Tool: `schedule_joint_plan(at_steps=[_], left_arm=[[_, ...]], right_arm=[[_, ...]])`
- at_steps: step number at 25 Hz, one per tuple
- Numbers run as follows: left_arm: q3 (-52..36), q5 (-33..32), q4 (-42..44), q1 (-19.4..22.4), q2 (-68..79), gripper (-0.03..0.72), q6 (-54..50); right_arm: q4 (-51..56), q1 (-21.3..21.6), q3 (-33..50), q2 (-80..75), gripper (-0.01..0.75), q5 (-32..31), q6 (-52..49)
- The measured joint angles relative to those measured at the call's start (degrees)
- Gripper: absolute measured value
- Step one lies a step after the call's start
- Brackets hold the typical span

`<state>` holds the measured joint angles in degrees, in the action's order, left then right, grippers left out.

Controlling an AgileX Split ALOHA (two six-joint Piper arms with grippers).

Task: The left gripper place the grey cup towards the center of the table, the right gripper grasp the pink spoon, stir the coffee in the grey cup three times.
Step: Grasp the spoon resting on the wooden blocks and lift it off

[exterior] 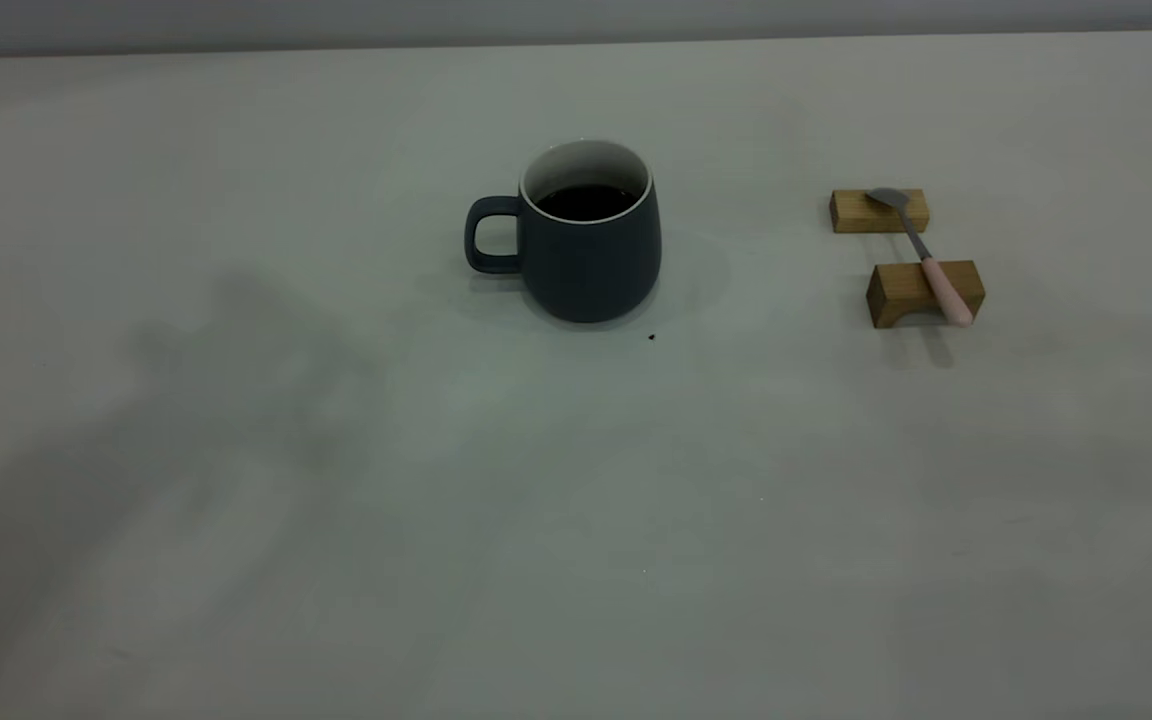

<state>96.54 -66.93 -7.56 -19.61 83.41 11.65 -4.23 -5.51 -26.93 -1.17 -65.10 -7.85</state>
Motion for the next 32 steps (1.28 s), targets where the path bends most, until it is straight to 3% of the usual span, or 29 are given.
schedule_joint_plan(at_steps=[10, 16, 21, 29, 32], left_arm=[[-43.3, 0.0, 0.4, 0.0, -31.9, 0.519, -5.0], [-60.5, 0.5, 5.0, 0.0, -47.4, 0.519, -10.6], [-68.2, 2.6, 5.4, 0.0, -56.9, 0.519, -11.3], [-68.7, 3.0, 5.3, 0.1, -68.6, 0.519, -11.3], [-68.7, 3.0, 5.3, 3.2, -72.6, 0.519, -11.3]], right_arm=[[0.0, 0.0, 0.0, 0.0, 0.240, 0.0, 0.0], [0.0, 0.0, 0.0, 0.0, 0.240, 0.0, 0.0], [0.0, 0.0, 0.0, 0.0, 0.240, 0.0, 0.0], [0.1, 0.0, 0.0, 0.0, 0.240, 0.0, 0.0], [0.1, 0.0, 0.0, 0.0, 0.240, 0.0, 0.0]])
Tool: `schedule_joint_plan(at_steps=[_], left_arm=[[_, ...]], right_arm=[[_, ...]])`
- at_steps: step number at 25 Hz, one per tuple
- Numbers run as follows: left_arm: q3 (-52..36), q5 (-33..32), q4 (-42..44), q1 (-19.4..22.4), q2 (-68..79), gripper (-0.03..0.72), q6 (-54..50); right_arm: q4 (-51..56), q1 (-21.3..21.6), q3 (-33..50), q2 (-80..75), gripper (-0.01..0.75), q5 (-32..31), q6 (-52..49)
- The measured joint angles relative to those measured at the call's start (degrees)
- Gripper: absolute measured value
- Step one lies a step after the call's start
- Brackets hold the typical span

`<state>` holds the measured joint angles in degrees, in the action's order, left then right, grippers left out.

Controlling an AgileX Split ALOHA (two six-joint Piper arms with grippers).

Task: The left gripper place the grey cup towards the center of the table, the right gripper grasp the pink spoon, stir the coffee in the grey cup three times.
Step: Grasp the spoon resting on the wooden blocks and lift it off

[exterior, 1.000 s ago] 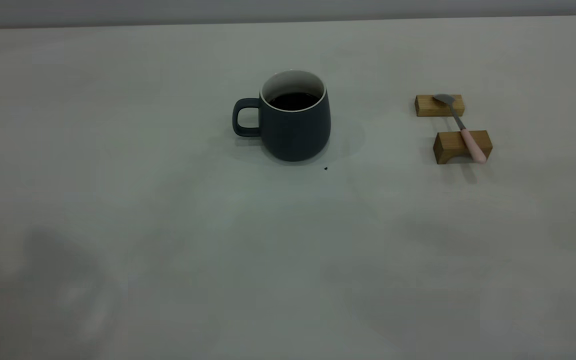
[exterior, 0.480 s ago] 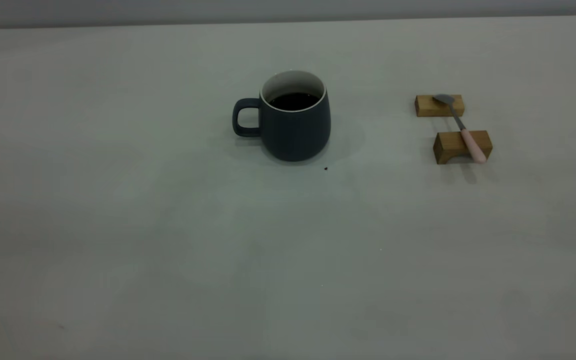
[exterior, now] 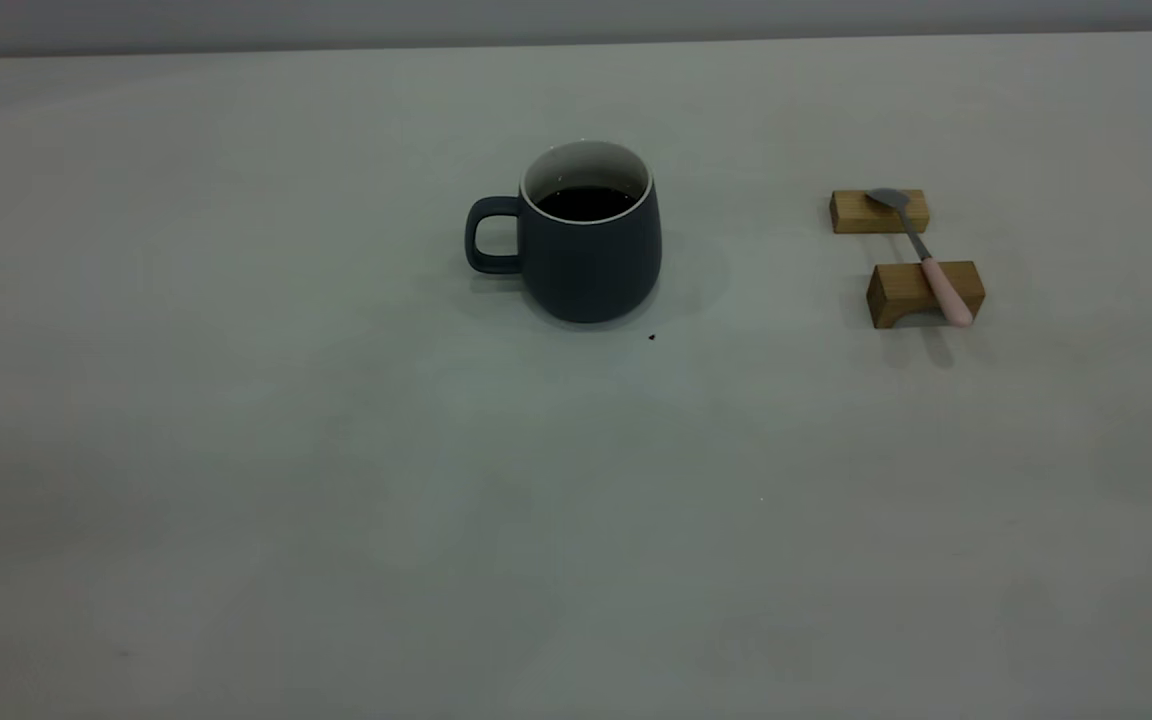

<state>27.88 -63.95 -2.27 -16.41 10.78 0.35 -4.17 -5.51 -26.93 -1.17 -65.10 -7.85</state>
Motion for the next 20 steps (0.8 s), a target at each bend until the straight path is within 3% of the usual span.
schedule_joint_plan(at_steps=[7, 13, 17, 20], left_arm=[[0.0, -0.2, 0.0, 13.0, -8.3, 0.519, 0.1], [0.0, -0.7, 0.0, 15.9, -11.8, 0.519, 0.1], [0.0, -0.7, 0.0, 15.9, -11.8, 0.519, 0.1], [0.0, -0.8, 0.0, 15.9, -11.8, 0.519, 0.1]], right_arm=[[0.1, 0.0, 0.0, 0.0, 0.240, 0.0, 0.0], [1.7, 0.0, -1.1, -2.4, 0.267, 0.2, 0.1], [4.2, 0.0, -4.1, -12.3, 0.416, 2.4, 3.4], [6.9, 0.0, -5.3, -22.1, 0.554, 7.5, 7.8]])
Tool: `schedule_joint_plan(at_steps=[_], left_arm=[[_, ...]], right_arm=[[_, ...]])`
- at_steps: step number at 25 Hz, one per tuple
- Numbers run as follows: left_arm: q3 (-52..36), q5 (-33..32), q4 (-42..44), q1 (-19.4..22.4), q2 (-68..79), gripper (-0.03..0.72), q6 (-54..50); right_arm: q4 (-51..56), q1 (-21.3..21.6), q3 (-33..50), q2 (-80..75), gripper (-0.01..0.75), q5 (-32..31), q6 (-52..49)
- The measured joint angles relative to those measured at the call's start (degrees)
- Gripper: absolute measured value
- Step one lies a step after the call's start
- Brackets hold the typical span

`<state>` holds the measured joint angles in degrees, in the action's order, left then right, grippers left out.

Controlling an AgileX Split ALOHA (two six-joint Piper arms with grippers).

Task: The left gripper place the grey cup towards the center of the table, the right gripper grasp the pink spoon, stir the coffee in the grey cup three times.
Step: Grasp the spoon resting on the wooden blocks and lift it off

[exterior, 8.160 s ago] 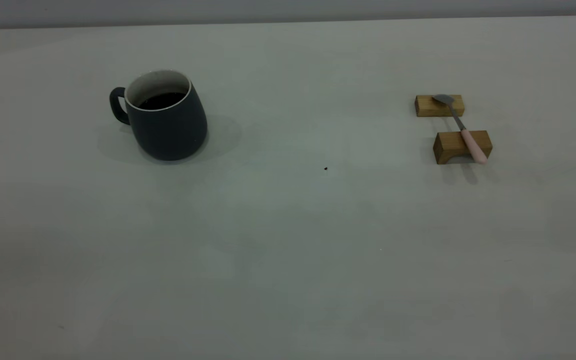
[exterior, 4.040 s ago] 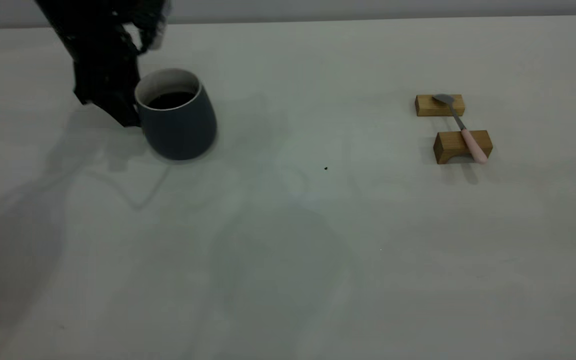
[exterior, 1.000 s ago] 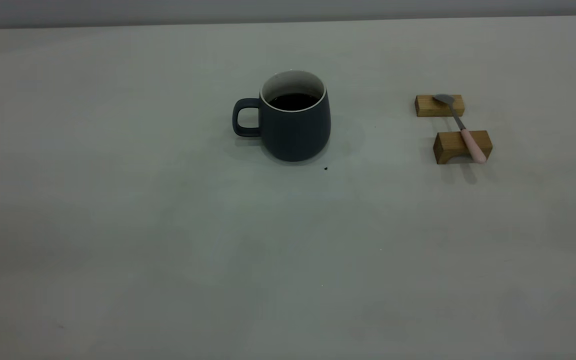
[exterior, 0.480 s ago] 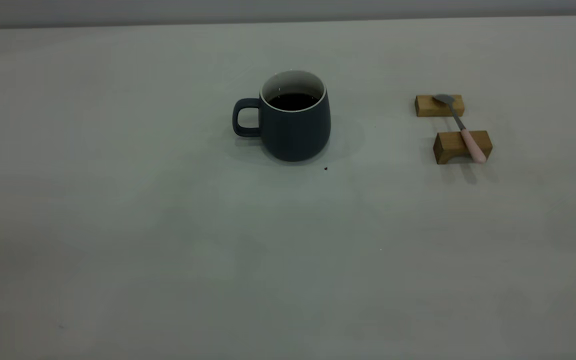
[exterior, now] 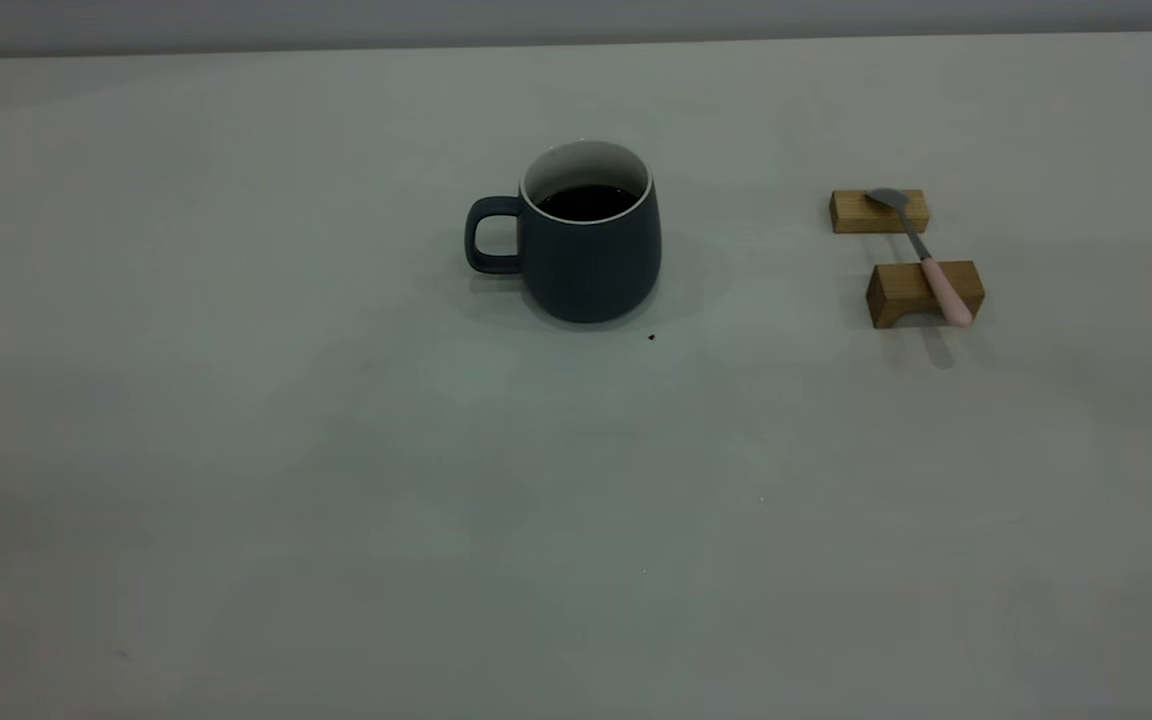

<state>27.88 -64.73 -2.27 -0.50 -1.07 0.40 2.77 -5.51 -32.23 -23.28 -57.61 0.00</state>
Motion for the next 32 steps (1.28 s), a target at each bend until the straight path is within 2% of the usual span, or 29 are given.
schedule_joint_plan(at_steps=[3, 13, 19, 26, 32], left_arm=[[0.0, 0.0, 0.0, 0.0, 0.0, 0.519, 0.0], [0.0, 0.0, 0.0, 0.0, 0.0, 0.519, 0.0], [0.0, 0.0, 0.0, 0.0, 0.0, 0.519, 0.0], [0.0, 0.0, 0.0, 0.0, 0.0, 0.519, 0.0], [0.0, 0.0, 0.0, 0.0, 0.0, 0.519, 0.0]], right_arm=[[3.8, 0.0, 0.0, -11.0, 0.609, 5.9, 4.6], [11.4, 0.0, -6.1, -49.3, 0.595, 18.6, 10.7], [16.9, -0.1, -14.2, -66.4, 0.592, 19.9, 15.0], [18.5, -0.2, -26.4, -85.1, 0.592, 20.6, 15.8], [18.3, -0.9, -37.6, -98.3, 0.592, 17.6, 15.8]])
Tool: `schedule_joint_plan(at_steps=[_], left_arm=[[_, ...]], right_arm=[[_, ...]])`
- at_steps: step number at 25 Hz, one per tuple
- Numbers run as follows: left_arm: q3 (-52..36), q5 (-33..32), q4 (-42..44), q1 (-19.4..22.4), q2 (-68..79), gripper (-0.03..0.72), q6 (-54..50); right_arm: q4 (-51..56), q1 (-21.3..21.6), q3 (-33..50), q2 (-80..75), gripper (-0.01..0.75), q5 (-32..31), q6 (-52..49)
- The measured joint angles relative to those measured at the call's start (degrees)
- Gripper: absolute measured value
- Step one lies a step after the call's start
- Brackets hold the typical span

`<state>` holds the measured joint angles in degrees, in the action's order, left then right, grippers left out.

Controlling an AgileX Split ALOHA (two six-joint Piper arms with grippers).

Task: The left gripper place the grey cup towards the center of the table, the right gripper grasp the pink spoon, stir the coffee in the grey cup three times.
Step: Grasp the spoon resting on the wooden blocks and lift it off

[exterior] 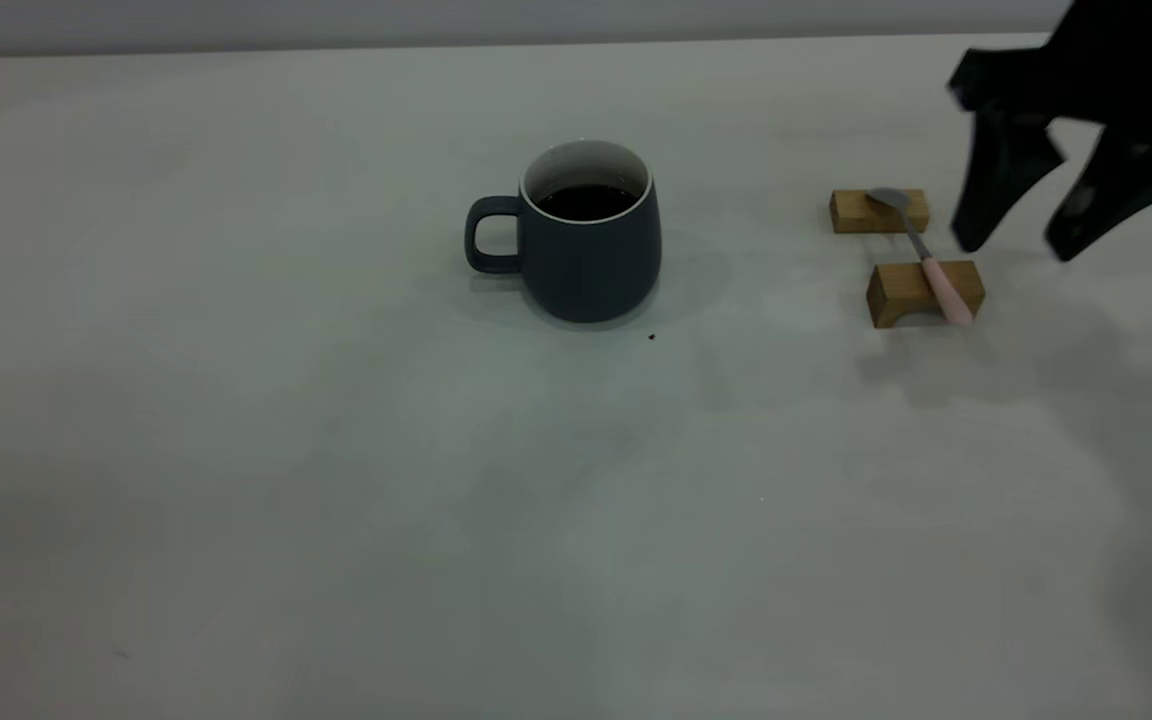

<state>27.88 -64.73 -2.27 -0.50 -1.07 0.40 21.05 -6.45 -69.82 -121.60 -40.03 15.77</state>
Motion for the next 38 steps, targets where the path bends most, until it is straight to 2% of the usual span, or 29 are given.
schedule_joint_plan(at_steps=[9, 19, 28, 30, 33, 38], left_arm=[[0.0, 0.0, 0.0, 0.0, 0.0, 0.519, 0.0], [0.0, 0.0, 0.0, 0.0, 0.0, 0.519, 0.0], [0.0, 0.0, 0.0, 0.0, 0.0, 0.519, 0.0], [0.0, 0.0, 0.0, 0.0, 0.0, 0.519, 0.0], [0.0, 0.0, 0.0, 0.0, 0.0, 0.519, 0.0], [0.0, 0.0, 0.0, 0.0, 0.0, 0.519, 0.0]], right_arm=[[-0.3, -0.5, -9.3, -9.7, 0.592, -2.0, -1.6], [-0.5, -0.6, -9.7, -13.8, 0.592, -2.0, -2.4], [-0.3, -0.6, -9.7, -15.3, 0.581, 1.4, -2.6], [-0.3, -0.6, -9.7, -15.5, 0.558, 1.7, -2.6], [-0.3, -0.6, -9.8, -15.5, 0.480, 2.4, -2.6], [-0.3, -0.6, -9.8, -15.5, 0.230, 2.3, -2.6]])
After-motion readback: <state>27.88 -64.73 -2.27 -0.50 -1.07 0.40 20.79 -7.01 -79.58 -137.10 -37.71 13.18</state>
